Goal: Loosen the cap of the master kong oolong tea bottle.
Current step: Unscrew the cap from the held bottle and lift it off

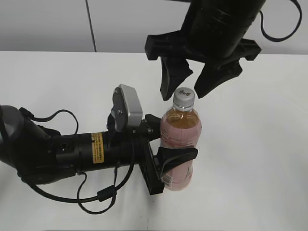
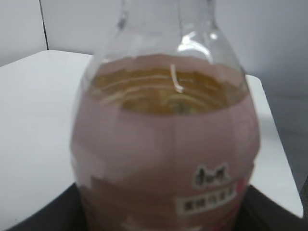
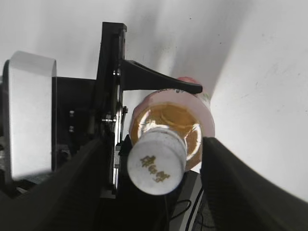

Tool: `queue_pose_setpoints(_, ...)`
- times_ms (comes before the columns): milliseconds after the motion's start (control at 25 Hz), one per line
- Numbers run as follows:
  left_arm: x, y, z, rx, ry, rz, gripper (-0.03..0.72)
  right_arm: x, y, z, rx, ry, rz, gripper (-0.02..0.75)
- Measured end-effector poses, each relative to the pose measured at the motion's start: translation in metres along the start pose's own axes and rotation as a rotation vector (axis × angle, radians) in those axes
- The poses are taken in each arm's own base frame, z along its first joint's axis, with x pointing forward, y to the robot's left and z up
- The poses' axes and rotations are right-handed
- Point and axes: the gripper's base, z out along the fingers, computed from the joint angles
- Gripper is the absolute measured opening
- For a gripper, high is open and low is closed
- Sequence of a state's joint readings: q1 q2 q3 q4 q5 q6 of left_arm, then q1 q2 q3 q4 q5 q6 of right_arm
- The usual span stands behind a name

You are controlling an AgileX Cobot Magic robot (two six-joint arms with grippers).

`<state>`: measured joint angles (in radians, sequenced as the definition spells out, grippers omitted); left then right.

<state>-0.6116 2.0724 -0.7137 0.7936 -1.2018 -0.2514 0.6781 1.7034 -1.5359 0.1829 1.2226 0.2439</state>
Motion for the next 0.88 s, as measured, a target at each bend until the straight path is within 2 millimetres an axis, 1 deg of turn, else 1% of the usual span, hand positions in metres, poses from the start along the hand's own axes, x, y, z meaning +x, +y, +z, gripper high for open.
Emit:
queue_pose_setpoints(120, 0.0000, 0.0000, 0.0000, 0.000, 0.000, 0.000, 0.389, -0.0013, -0.0004, 0.0051, 0.003, 0.013, 0.003, 0.467)
queue_pose_setpoints(200, 0.0000, 0.0000, 0.0000, 0.000, 0.000, -0.001, 0.389, -0.0013, -0.0004, 0.0051, 0.003, 0.013, 0.003, 0.434)
queue_pose_setpoints(360, 0.0000, 0.0000, 0.0000, 0.000, 0.000, -0.001, 0.389, -0.0014, -0.0008, 0.0051, 0.007, 0.013, -0.032, 0.275)
queue_pose_setpoints(480, 0.0000, 0.0001, 0.0000, -0.001, 0.000, -0.002, 0.389, -0.0014, -0.0009, 0.0051, 0.007, 0.013, -0.157, 0.276)
queue_pose_setpoints(560, 0.0000, 0.0001, 0.0000, -0.001, 0.000, -0.002, 0.389, -0.0014, -0.0009, 0.0051, 0.007, 0.013, -0.290, 0.276)
queue_pose_setpoints(680, 0.0000, 0.0001, 0.0000, -0.001, 0.000, -0.002, 0.389, -0.0014, -0.0010, 0.0051, 0.005, 0.014, -0.583, 0.276)
queue_pose_setpoints(800, 0.0000, 0.0001, 0.0000, -0.001, 0.000, -0.002, 0.389, -0.0013, -0.0008, 0.0047, 0.001, 0.014, -1.006, 0.276)
queue_pose_setpoints(880, 0.0000, 0.0001, 0.0000, -0.001, 0.000, -0.002, 0.389, -0.0013, -0.0008, 0.0047, -0.001, 0.015, -1.249, 0.276)
